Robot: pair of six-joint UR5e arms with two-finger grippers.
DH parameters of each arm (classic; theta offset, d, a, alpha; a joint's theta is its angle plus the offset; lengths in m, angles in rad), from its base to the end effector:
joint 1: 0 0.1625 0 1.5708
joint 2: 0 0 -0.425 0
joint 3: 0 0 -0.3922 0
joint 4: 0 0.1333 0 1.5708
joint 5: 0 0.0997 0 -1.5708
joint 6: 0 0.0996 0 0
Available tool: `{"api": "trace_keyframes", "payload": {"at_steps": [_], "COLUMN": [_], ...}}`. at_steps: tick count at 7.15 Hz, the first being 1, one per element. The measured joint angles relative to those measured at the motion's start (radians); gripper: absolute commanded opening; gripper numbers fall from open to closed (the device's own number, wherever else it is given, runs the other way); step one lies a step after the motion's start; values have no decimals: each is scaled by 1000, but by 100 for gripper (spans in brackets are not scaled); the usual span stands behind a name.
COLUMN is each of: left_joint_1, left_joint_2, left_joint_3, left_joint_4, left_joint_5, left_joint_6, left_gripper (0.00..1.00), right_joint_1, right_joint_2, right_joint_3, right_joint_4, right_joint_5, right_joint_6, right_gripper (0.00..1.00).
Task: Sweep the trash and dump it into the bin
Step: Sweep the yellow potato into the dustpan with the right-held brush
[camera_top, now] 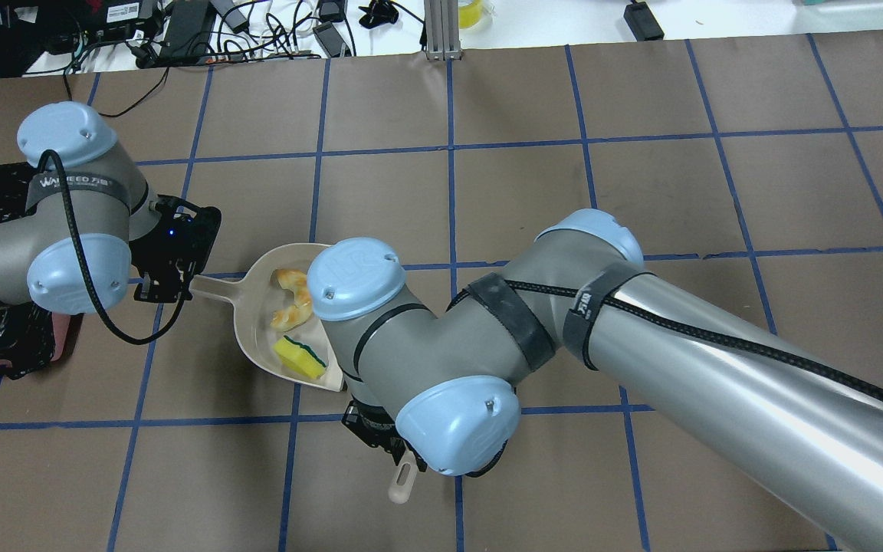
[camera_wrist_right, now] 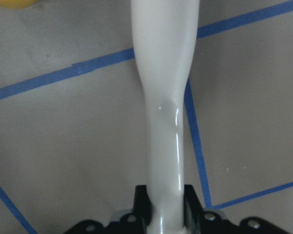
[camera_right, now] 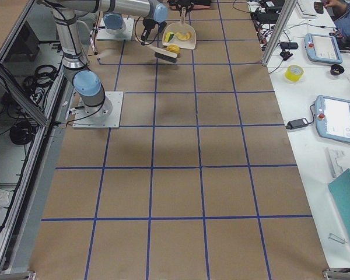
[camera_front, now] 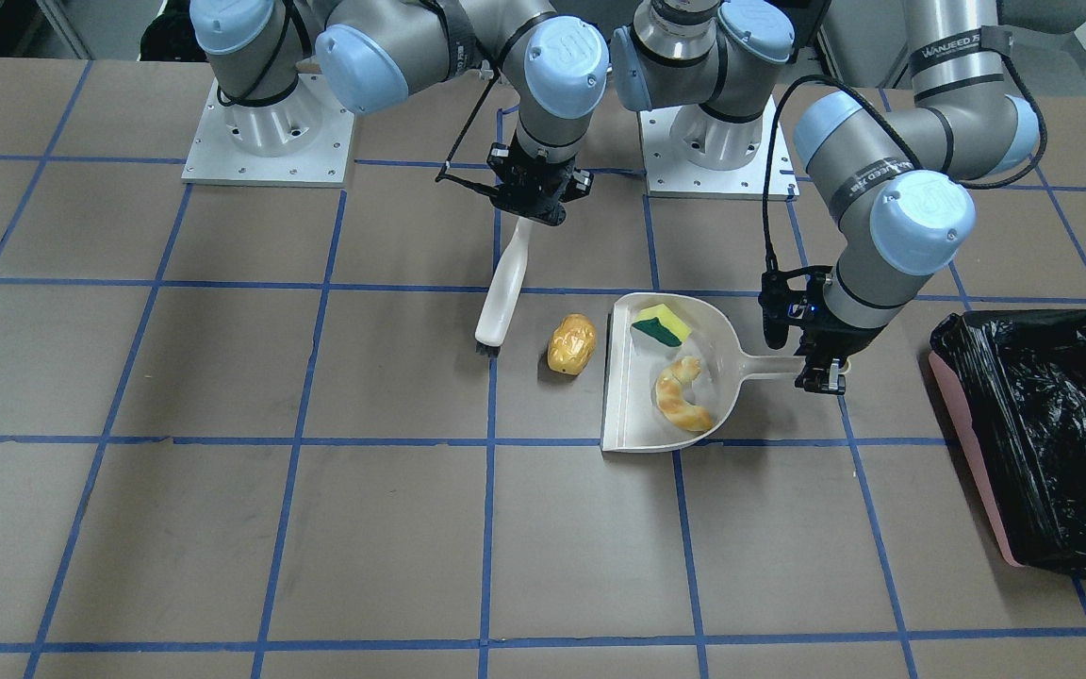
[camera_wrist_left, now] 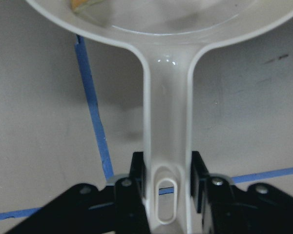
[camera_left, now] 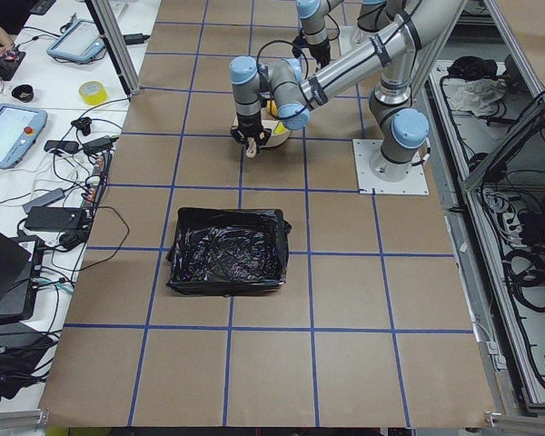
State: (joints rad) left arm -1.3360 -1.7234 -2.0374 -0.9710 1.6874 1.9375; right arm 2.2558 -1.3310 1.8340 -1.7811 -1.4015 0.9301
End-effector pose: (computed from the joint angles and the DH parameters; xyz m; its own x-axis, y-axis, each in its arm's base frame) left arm -0.0063 -0.4968 0.2541 0.1294 0.9898 0.0598 0.9856 -0.1350 0.1016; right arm 0.4400 -0.3013 0.2635 -0.9603 0.2442 0.1349 0.2745 0.9130 0.3018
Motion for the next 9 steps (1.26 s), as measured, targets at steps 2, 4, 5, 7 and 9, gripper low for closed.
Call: {"api": "trace_keyframes", "payload": {"at_steps": [2, 4, 5, 7, 9], "left_joint_1": [0, 0, 0, 0, 0], "left_joint_2": [9, 10, 10, 10, 10], "left_joint_3": [-28, -33, -34, -34, -35], "left_joint_4": [32, 36, 37, 37, 37], "left_joint_5": [15, 16, 16, 16, 15], "left_joint_6": [-10, -19, -23, -31, -32], "left_gripper": [0, 0, 0, 0, 0], "right_joint_1": [14, 21, 24, 27, 25], "right_joint_2": [61, 138, 168, 212, 222], "right_joint_3": [-31, -132, -186, -269, -310], "right_joint_4": [-84, -115, -116, -117, -78], "right_joint_5": [-10, -8, -1, 34, 28], "right_joint_6": [-22, -66, -70, -68, -80], "right_gripper": [0, 0, 0, 0, 0]}}
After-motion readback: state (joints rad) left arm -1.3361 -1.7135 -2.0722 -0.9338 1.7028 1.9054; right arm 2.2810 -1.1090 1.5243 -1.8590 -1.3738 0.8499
